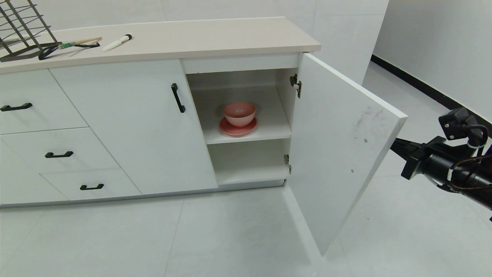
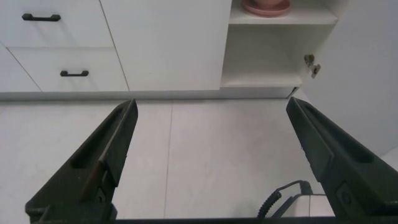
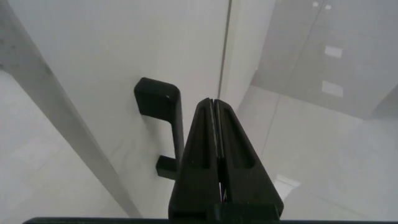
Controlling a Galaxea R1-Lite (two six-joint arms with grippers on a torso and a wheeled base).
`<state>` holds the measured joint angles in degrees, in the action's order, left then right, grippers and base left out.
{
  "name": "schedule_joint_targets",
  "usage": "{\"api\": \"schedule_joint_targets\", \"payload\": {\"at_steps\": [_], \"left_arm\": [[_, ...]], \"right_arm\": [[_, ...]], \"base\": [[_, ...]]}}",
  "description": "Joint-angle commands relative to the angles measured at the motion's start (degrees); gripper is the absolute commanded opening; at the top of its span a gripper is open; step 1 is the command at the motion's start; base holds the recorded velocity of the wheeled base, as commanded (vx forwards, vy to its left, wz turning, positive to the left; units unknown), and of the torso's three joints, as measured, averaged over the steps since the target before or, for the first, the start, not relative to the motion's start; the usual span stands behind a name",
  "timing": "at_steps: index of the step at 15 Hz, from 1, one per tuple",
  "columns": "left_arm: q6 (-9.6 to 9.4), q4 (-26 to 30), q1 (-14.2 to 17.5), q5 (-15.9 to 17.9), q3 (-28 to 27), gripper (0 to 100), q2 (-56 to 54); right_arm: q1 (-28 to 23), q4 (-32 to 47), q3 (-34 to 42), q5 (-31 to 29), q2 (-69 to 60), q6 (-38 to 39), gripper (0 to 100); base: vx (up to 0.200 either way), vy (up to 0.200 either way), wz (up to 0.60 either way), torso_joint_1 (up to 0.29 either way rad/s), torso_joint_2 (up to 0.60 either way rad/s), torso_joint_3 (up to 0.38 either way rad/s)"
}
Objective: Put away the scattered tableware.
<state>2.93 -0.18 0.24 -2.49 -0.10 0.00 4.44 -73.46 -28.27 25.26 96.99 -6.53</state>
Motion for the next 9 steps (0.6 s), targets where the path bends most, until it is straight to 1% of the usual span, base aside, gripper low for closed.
{"api": "schedule_joint_targets", "payload": {"at_steps": [1,5,9], "left_arm": [[0.06,0.0,0.0,-0.1,0.0,100,0.0],[0.15,-0.1,0.0,-0.1,0.0,100,0.0],[0.15,0.0,0.0,-0.1,0.0,100,0.0]], "right_arm": [[0.6,-0.2,-1.0,0.1,1.4,-0.1,0],[0.7,-0.2,-3.5,0.0,3.0,-0.1,0],[1.9,-0.3,-4.0,0.1,2.9,-0.1,0]], "base": [[0.000,0.000,0.00,0.000,0.00,0.000],[0.000,0.000,0.00,0.000,0.00,0.000],[0.000,0.000,0.00,0.000,0.00,0.000]]}}
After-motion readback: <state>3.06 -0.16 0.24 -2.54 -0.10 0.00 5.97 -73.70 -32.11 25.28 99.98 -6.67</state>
